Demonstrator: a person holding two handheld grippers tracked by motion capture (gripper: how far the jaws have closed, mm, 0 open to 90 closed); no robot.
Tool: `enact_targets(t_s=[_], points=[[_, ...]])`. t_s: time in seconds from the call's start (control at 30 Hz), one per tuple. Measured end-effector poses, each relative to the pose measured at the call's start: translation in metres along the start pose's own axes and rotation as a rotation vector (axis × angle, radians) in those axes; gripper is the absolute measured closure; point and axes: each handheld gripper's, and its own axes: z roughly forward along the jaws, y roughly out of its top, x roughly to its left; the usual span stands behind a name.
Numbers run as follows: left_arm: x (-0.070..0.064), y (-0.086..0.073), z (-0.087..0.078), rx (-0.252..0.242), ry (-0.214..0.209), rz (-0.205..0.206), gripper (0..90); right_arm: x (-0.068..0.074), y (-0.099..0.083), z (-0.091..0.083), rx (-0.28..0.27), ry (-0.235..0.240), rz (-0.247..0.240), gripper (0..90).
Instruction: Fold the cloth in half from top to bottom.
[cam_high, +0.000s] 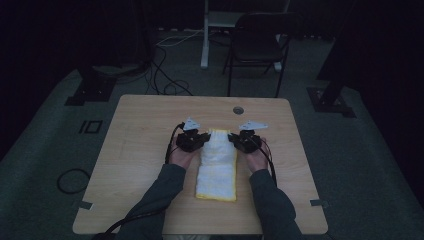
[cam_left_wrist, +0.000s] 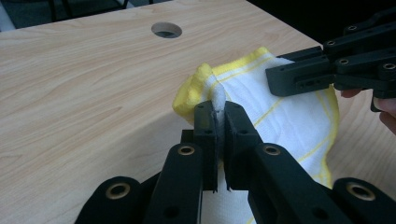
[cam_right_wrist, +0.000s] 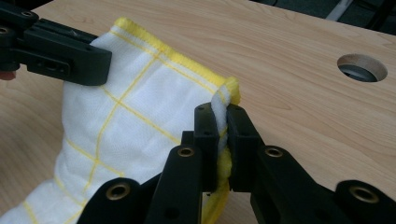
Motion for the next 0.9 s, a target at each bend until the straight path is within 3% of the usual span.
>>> enact_targets(t_s=[0.27, 0.9], points=[[-0.003, -0.004, -0.007, -0.011, -0.009, 0.003, 86.0, 0.007, -0.002, -0.008, -0.007, 0.009, -0.023, 85.0], [-0.009, -0.013, -0.018, -0.032, -0.028, -0.005, 86.0, 0.019, -0.013, -0.023, -0.048, 0.033, -0.009, 84.8]])
